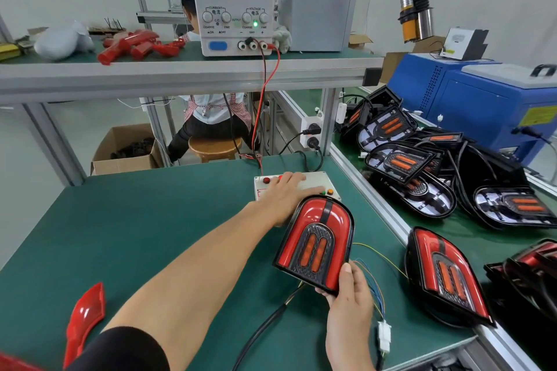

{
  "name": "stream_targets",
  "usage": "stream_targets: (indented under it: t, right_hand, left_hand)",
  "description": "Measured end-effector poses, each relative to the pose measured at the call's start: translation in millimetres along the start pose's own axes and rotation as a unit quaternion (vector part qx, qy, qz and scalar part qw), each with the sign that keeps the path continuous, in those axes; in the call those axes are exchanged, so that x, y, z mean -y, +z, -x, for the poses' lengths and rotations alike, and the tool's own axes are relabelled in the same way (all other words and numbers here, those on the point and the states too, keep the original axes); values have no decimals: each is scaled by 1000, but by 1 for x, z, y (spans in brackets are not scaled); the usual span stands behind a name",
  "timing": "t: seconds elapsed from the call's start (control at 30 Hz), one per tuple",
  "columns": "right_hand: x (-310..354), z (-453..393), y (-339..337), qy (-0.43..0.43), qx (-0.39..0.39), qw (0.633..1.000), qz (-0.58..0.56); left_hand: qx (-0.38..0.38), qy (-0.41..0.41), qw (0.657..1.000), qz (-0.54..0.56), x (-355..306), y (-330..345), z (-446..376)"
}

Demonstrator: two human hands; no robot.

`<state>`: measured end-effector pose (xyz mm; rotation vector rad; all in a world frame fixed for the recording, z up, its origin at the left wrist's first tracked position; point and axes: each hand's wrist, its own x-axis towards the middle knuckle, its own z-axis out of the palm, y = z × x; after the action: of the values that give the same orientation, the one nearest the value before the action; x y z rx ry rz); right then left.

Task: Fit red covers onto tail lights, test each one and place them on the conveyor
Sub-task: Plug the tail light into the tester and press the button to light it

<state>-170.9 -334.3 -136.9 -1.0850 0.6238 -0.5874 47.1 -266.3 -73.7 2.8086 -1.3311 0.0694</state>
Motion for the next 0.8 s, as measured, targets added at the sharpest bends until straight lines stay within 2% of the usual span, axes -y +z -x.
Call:
stream_targets:
  t: [0.13, 0.2, 0.27, 0.33, 0.4, 0.53, 0.67, 0.8]
  right_hand:
    - [-1, 0, 1, -7, 8, 1000, 1]
    - [0, 1, 2, -7, 9, 1000, -4]
    - [1, 2, 3, -6, 8, 1000, -3]
    - [1, 4, 3, -7, 1, 1000, 11]
    - [3, 6, 4, -12, 1, 999, 30]
    - [4, 8, 4, -24, 22, 998, 54]
    - [6, 15, 4, -38, 85, 992, 86]
    - [9, 20, 6, -53, 157, 978, 123]
  left_hand:
    - [-118, -32, 989, 87, -8, -8, 26]
    - [-212, -69, 960, 169, -11, -9, 43]
    - [-280, -128, 911, 273, -17, -9, 66]
    - [-270, -188, 868, 373, -25, -8, 91]
    - [-210, -227, 841, 444, -35, -4, 113]
    - [-128, -241, 785, 556, -50, 8, 151]
    - [-94, -269, 738, 611, -54, 10, 174]
    - [-122, -290, 707, 633, -54, 10, 194]
